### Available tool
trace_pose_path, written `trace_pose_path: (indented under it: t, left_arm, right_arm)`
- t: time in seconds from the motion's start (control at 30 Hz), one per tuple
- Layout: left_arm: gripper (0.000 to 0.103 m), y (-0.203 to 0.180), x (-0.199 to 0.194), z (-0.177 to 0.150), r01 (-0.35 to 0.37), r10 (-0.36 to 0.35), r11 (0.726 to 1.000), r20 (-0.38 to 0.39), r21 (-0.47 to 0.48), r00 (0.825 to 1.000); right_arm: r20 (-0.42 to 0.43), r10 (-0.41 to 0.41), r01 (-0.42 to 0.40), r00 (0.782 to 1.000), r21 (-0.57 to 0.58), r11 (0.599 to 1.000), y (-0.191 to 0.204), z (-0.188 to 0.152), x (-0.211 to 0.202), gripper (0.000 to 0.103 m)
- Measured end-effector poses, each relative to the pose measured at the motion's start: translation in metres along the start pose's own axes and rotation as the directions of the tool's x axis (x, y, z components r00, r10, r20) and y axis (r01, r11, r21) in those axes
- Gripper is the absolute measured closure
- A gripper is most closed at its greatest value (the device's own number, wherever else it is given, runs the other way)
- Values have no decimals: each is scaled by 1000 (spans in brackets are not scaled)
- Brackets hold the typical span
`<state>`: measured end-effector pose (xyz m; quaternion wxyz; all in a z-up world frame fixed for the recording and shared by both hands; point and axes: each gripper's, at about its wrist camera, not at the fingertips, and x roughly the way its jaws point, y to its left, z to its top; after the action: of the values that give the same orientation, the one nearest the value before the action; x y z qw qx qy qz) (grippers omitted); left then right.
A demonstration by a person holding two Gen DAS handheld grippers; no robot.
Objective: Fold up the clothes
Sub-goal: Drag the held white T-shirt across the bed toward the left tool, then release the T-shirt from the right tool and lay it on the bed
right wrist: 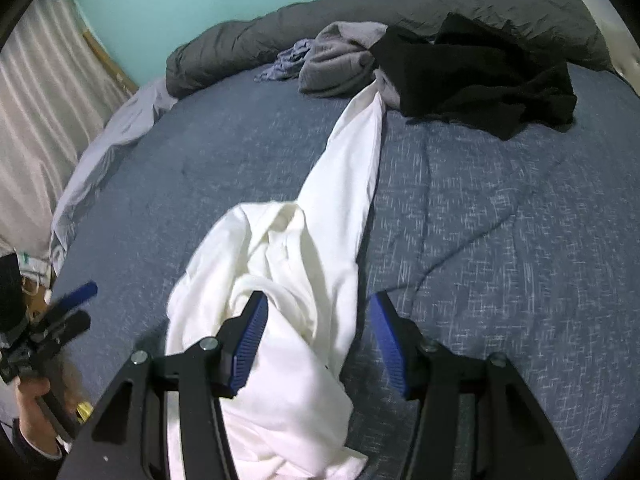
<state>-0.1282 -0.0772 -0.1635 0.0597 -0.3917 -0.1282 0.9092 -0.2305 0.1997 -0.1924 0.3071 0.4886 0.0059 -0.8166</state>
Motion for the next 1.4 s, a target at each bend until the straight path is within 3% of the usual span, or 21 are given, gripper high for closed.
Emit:
trace_pose_path:
  t: [0.13,0.27,0.87,1.03,1.4]
  left_arm:
    - [0,-3,12,0,-39,39,999,-4,19,999]
    - [0,-4,24,0,-65,65,998,-6,24,998]
    - [0,-8,72,-1,-78,80,995,-23,64,997]
    - [0,-7,73,-5,-78,80,993,-22,85,997]
    - [0,15,68,-2,-66,67,998,-9,8,998]
  right_arm:
    - [-13,-25,24,1000,-40,999,-1,-1,5,49]
    - [-52,-147,141,988,-100,985,-4,-2,17,49]
    - [-79,-262,235,962,-254,938,-19,-4,55,49]
    - [-117,-240,198,964,-292,936,-13,-12,65,49]
    - [-143,-160,87,977,-420,903,34,-26,59,50]
